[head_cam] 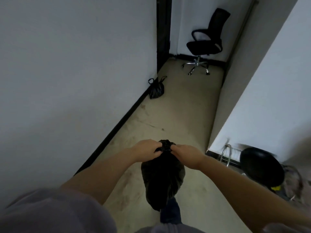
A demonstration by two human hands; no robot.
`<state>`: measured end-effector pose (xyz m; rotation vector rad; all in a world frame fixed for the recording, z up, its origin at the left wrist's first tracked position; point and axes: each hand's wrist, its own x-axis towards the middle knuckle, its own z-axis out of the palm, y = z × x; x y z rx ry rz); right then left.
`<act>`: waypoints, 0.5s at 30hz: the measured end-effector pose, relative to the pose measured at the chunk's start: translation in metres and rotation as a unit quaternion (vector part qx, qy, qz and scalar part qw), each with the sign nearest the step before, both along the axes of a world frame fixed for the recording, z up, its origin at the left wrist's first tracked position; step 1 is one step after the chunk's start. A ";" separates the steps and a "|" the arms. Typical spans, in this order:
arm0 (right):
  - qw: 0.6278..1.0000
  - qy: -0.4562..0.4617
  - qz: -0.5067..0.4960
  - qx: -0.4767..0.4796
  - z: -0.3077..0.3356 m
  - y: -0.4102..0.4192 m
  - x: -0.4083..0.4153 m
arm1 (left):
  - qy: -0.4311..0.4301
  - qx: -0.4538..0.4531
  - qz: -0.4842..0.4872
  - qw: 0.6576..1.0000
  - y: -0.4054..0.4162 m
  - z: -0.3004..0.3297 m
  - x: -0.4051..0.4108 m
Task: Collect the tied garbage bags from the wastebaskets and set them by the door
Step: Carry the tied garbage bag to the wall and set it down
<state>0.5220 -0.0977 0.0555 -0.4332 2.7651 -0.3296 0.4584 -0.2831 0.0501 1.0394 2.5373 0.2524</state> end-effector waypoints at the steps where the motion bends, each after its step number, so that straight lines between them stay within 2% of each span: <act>1: 1.000 -0.001 0.005 -0.004 -0.002 0.007 -0.026 | 0.005 -0.001 0.007 1.000 0.006 0.001 -0.023; 10: 0.998 -0.030 0.059 -0.005 0.016 0.058 -0.227 | -0.019 0.008 0.077 0.997 0.052 0.014 -0.201; 15: 0.999 -0.030 0.041 -0.015 0.010 0.087 -0.324 | -0.035 0.016 0.074 0.997 0.082 0.007 -0.304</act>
